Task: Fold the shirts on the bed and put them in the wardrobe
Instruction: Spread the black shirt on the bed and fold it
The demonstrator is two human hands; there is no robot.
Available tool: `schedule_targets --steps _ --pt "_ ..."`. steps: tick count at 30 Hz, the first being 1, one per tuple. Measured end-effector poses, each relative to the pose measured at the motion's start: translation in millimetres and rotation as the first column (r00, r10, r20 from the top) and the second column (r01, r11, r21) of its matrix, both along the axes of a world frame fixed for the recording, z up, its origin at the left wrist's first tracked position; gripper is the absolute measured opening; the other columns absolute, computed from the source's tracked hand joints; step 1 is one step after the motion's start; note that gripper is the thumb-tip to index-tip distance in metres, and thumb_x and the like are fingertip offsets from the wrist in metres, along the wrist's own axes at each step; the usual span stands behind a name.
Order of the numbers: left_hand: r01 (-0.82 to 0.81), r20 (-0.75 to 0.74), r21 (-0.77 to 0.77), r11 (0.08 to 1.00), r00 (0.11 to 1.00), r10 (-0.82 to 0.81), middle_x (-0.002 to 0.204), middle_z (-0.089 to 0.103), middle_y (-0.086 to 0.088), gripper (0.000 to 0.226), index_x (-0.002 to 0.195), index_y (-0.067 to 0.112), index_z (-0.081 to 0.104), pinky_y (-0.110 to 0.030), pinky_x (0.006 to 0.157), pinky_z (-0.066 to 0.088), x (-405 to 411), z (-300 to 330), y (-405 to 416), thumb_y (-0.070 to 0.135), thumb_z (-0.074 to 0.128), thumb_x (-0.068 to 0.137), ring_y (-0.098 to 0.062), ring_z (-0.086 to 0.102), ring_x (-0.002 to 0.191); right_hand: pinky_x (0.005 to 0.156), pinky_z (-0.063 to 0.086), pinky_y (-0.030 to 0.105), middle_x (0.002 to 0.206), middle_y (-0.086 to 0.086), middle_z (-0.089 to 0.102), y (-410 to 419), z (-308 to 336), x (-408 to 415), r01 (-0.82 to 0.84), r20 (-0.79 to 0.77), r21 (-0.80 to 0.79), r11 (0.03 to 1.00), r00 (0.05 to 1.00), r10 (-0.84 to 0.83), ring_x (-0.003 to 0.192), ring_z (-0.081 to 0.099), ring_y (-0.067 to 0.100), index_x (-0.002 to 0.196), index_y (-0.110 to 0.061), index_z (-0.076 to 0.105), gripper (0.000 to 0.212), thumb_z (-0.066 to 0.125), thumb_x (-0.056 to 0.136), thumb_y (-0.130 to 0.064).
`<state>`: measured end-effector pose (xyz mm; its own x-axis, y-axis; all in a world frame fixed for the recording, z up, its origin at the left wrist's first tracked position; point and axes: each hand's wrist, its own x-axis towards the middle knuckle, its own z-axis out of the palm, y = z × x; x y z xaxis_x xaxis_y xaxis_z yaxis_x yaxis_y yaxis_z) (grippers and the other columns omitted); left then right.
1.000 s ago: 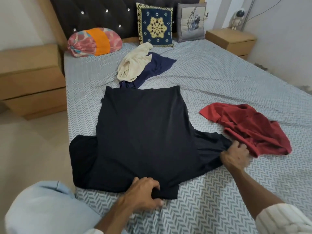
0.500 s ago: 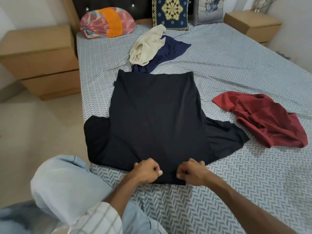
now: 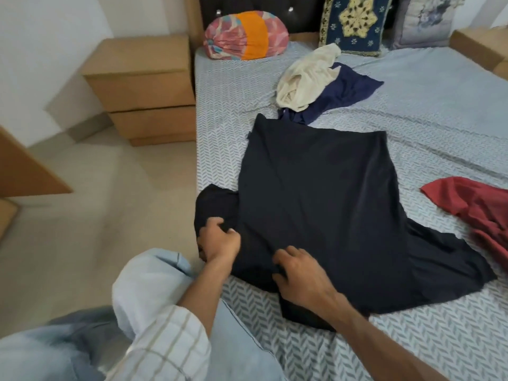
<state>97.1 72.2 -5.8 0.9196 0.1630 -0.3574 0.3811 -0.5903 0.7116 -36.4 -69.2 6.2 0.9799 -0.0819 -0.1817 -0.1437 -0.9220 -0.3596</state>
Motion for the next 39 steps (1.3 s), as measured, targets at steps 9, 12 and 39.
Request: schedule_targets --steps 9,12,39 --pt "-0.543 -0.489 -0.361 0.758 0.802 0.342 0.118 0.064 -0.020 0.044 0.121 -0.003 0.060 -0.038 0.080 0.051 75.6 -47.9 53.7 0.011 0.053 0.080 -0.032 0.059 0.092 0.077 0.046 0.041 0.114 0.001 0.050 106.1 -31.6 94.7 -0.140 -0.003 -0.012 0.990 0.990 0.140 0.106 0.051 0.025 0.117 -0.021 0.045 0.041 0.060 0.088 -0.046" --pt "-0.540 -0.625 -0.343 0.768 0.742 0.242 0.095 0.067 -0.014 0.029 0.099 0.000 0.066 -0.035 0.072 0.052 79.2 -38.6 65.0 0.022 0.061 0.081 -0.029 0.061 0.081 0.080 0.044 0.040 0.114 -0.002 0.051 112.7 -43.8 98.2 -0.112 0.046 -0.050 0.992 0.992 0.114 0.105 0.051 0.024 0.118 -0.025 0.044 0.038 0.054 0.090 -0.049" --pt "0.912 0.264 0.237 0.334 0.271 -0.926 0.123 0.055 0.001 0.048 0.121 0.023 0.038 -0.035 0.095 0.049 -37.9 -9.7 -25.9 0.025 0.068 0.084 -0.016 0.055 0.112 0.071 0.057 0.038 0.093 0.015 0.067 -52.0 -13.3 49.7 0.661 -0.563 0.748 -0.054 0.589 -0.581 0.075 0.067 0.025 0.091 -0.007 0.069 0.017 0.075 0.087 -0.023"
